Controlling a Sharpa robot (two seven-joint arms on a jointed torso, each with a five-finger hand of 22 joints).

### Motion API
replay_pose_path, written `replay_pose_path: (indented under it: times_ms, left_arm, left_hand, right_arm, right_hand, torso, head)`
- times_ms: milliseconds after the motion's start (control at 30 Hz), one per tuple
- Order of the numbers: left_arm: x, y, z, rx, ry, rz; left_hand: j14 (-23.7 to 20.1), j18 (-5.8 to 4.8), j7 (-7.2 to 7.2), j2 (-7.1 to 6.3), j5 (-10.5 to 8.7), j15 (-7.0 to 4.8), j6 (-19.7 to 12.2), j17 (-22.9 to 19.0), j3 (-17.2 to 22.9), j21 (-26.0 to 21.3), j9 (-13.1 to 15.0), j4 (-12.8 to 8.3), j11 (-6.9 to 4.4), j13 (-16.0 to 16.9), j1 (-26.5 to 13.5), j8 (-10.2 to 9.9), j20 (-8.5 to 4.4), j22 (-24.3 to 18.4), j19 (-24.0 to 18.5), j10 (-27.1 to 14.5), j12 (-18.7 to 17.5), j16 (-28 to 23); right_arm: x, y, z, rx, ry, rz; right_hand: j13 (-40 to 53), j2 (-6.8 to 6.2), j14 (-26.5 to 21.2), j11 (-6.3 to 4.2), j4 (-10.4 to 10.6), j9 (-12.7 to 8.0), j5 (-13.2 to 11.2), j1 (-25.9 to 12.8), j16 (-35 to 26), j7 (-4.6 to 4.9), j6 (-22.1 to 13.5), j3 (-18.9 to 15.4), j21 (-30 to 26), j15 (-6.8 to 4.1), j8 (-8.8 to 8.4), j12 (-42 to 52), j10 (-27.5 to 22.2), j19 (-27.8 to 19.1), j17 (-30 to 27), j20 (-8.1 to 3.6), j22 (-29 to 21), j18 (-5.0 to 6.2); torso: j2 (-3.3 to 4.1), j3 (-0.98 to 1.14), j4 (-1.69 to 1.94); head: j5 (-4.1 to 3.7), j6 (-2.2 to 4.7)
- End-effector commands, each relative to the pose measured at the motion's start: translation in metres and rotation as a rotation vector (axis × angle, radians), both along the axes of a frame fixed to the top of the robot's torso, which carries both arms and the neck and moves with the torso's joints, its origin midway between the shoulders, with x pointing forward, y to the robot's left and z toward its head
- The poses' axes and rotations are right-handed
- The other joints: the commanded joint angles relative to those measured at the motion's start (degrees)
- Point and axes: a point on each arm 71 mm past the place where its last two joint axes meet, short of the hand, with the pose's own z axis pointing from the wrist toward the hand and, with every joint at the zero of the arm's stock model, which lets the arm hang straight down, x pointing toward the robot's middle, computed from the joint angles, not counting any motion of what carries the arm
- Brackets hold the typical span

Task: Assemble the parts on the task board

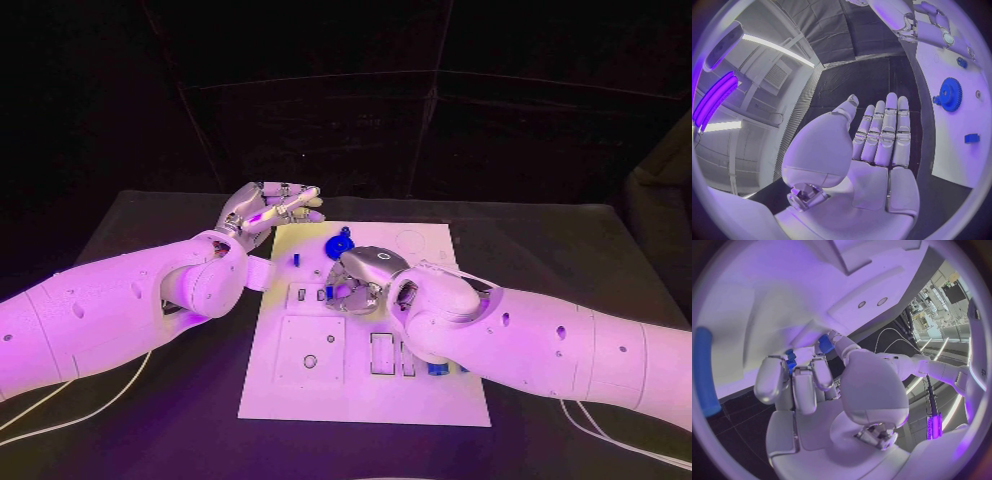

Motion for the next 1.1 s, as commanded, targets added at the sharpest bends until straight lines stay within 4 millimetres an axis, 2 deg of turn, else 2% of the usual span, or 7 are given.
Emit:
replay_pose_path:
  times_ms: [33,500,767,833,967,1033,1100]
  left_arm:
    - [0.0,-0.001,0.001,-0.003,-0.007,-0.011]
    - [0.0,-0.001,0.001,-0.001,0.004,-0.016]
    - [-0.001,0.004,-0.004,0.098,0.038,-0.039]
    - [-0.004,0.004,-0.008,0.191,0.082,-0.08]
    - [-0.007,0.0,-0.015,0.421,0.201,-0.198]
    - [-0.011,-0.004,-0.02,0.582,0.261,-0.284]
    - [-0.013,-0.006,-0.022,0.743,0.288,-0.331]
  left_hand:
    - [0.0,0.39,0.06,0.58,0.15,-0.16,0.4,0.1,0.0,-0.3,0.0,-0.3,-0.09,0.0,-0.2,-0.3,0.0,0.0,0.4,0.4,-0.3,-0.3]
    - [1.7,0.48,-0.17,0.56,0.16,-0.65,0.6,0.8,0.6,0.2,0.0,-0.7,-0.33,0.0,-0.3,-0.6,-0.42,0.2,1.7,0.7,-0.6,0.3]
    - [20.3,-0.17,-2.96,-0.41,0.36,-6.03,4.4,9.5,1.3,9.0,0.4,-0.5,-4.44,1.7,-2.5,0.2,-6.5,4.0,16.8,10.0,2.6,12.5]
    - [22.0,-0.06,-5.21,-0.6,0.78,-8.83,6.7,33.9,0.9,13.7,0.9,0.5,-6.3,3.7,-4.1,0.8,-8.23,6.4,22.4,15.1,5.2,39.8]
    - [23.6,-0.17,-6.93,-1.04,0.37,-9.6,8.2,61.1,-1.5,21.1,2.0,3.4,-7.6,9.3,-8.4,1.7,-10.07,12.4,25.2,19.3,11.4,67.0]
    - [24.4,-2.67,-7.16,0.37,0.35,-9.99,8.0,72.0,-1.8,38.9,2.9,4.4,-7.78,14.4,-9.1,2.8,-10.97,33.7,30.0,20.1,17.3,76.7]
    - [25.0,-5.02,-7.31,0.84,0.75,-10.55,7.9,77.2,-1.8,52.6,4.6,3.9,-8.27,29.5,-8.2,5.1,-11.39,51.0,31.9,18.8,32.7,81.1]
  right_arm:
    - [0.001,-0.001,-0.002,-0.003,-0.006,-0.02]
    - [-0.011,-0.005,0.016,0.201,-0.167,0.001]
    - [-0.027,-0.039,0.035,0.362,-0.111,0.164]
    - [-0.022,-0.058,0.047,0.427,-0.001,0.151]
    - [-0.006,-0.094,0.065,0.501,0.143,0.082]
    - [0.0,-0.114,0.072,0.515,0.174,0.041]
    - [0.007,-0.131,0.077,0.529,0.196,-0.002]
  right_hand:
    - [-0.3,-0.12,3.6,0.15,0.5,-0.1,-0.7,-1.0,-0.3,0.05,-0.9,-1.1,-0.3,0.22,-0.5,-0.5,-0.6,-0.2,3.3,0.16,0.0,-0.73]
    - [-4.7,-0.85,3.3,1.46,5.0,-0.1,-1.6,-0.3,-1.3,1.45,-6.6,-10.8,-0.8,1.27,-1.54,-4.4,-4.3,-0.4,2.0,1.17,-0.6,-0.64]
    - [-5.1,0.64,3.1,1.49,5.2,0.0,-0.7,3.1,-1.7,1.52,-6.9,-12.5,-1.8,1.37,-1.2,-4.4,-4.7,-1.4,1.5,1.26,-2.7,-0.27]
    - [-6.3,1.08,2.7,1.55,4.9,0.0,-0.4,4.0,-2.5,1.56,-6.9,-12.8,-3.3,1.43,-1.08,-5.6,-5.8,-2.7,0.3,1.32,-5.4,0.22]
    - [-7.8,2.1,2.1,1.48,4.5,0.0,0.1,5.2,-4.0,1.51,-6.8,-13.1,-5.1,1.38,-0.84,-7.0,-7.1,-4.2,-1.6,1.32,-8.5,0.75]
    - [-7.9,2.29,2.1,1.46,4.4,0.1,0.3,5.3,-4.2,1.48,-6.7,-13.2,-5.3,1.36,-0.78,-7.1,-7.2,-4.3,-1.8,1.31,-8.7,0.78]
    - [-8.0,2.46,2.0,1.44,4.5,0.1,0.5,5.3,-4.4,1.45,-6.6,-13.4,-5.5,1.34,-0.7,-7.1,-7.2,-4.5,-2.1,1.3,-9.0,0.84]
  torso:
    - [0.03,0.02,0.03]
    - [-0.07,0.08,0.0]
    - [-0.34,0.02,-0.05]
    - [-0.51,0.1,-0.03]
    - [-0.97,0.11,-0.04]
    - [-1.26,0.06,-0.05]
    - [-1.37,0.09,-0.08]
  head:
    - [-0.08,-0.04]
    - [-0.2,0.06]
    - [-0.18,0.3]
    - [-0.32,0.3]
    - [-0.34,0.15]
    - [-0.31,-0.02]
    - [-0.15,-0.19]
